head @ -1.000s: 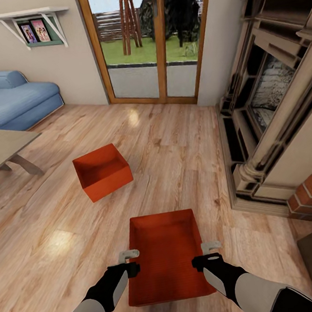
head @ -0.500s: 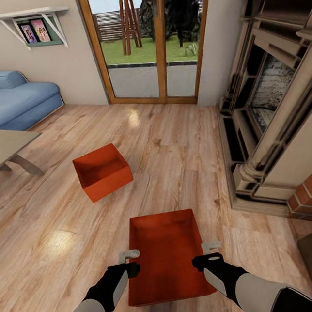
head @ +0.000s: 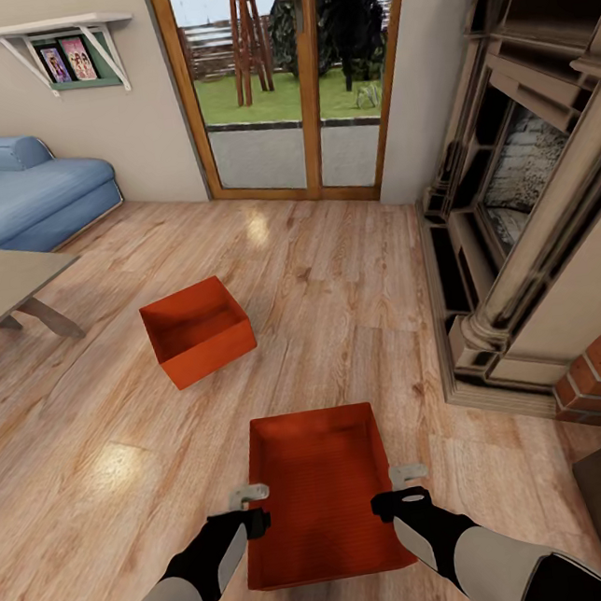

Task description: Move the two storage containers from the living room to the garage. In the garage, place one container on the floor and stack the other container on top of it (either order is fine).

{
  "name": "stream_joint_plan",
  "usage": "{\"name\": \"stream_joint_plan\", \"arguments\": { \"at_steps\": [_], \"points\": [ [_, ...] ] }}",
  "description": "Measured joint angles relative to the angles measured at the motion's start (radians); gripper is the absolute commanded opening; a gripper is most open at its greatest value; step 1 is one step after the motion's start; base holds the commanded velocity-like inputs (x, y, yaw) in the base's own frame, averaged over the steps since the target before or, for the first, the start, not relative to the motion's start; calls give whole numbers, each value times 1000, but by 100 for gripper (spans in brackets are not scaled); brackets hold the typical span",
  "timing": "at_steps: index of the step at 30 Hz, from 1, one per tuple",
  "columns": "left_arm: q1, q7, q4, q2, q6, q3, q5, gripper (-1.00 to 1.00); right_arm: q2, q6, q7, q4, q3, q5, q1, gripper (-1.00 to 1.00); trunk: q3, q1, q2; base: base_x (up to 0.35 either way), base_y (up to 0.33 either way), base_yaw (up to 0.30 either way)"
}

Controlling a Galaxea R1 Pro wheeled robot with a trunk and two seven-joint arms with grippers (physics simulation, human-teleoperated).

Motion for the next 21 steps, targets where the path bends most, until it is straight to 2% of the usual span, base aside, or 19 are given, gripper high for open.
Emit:
{"name": "stream_joint_plan", "arguments": {
  "at_steps": [12,21],
  "points": [
    [0,-5,13,-4,-1,3,0,100,3,-7,0,3,-1,0,0,100,0,0,0,0,0,0],
    [0,-6,44,-3,-9,2,26,100,-1,-26,0,11,-3,-1,0,100,-3,4,-7,0,0,0]
  ]
}}
